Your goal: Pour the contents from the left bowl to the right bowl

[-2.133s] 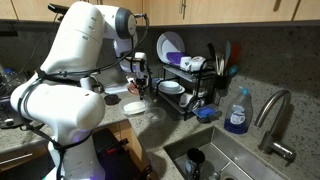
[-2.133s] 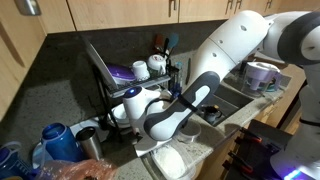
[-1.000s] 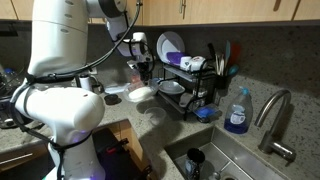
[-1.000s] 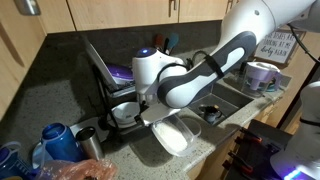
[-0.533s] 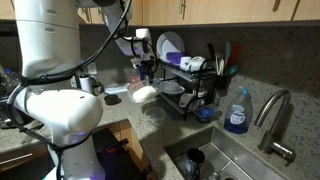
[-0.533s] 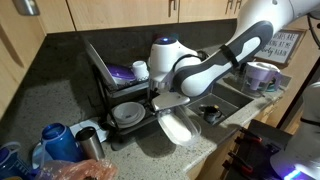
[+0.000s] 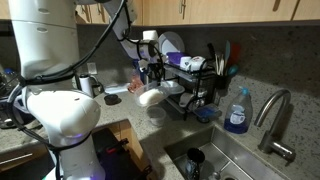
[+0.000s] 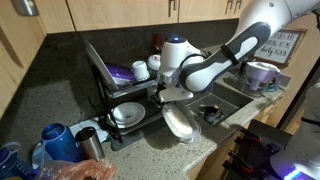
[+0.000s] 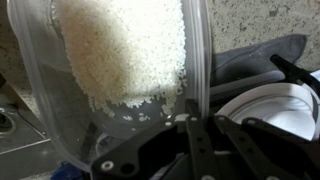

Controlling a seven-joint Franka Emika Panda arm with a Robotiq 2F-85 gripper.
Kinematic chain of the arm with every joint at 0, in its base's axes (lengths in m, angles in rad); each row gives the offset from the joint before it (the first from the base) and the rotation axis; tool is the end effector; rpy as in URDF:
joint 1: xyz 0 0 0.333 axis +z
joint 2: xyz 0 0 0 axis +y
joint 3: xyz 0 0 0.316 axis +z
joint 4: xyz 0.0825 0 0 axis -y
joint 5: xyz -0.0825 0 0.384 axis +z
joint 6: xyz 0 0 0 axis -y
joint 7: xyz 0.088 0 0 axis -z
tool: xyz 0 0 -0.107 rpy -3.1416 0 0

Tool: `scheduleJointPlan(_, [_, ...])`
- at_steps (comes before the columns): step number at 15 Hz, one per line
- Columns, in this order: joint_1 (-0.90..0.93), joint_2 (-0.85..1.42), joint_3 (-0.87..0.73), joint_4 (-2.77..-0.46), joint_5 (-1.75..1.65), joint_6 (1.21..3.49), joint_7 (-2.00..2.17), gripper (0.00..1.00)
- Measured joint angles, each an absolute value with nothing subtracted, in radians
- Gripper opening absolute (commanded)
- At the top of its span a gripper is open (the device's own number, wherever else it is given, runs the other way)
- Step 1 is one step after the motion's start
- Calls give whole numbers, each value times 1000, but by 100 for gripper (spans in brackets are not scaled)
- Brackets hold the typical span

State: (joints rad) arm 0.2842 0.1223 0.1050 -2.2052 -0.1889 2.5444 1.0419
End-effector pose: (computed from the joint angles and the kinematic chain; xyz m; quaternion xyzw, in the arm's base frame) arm 0.5222 0.2160 0.3476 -0.9605 0.2504 -0.1179 0.0298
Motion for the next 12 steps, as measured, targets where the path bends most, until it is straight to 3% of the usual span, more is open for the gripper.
scheduleJointPlan(12, [194,125,100,-2242,-117,2691,886,1])
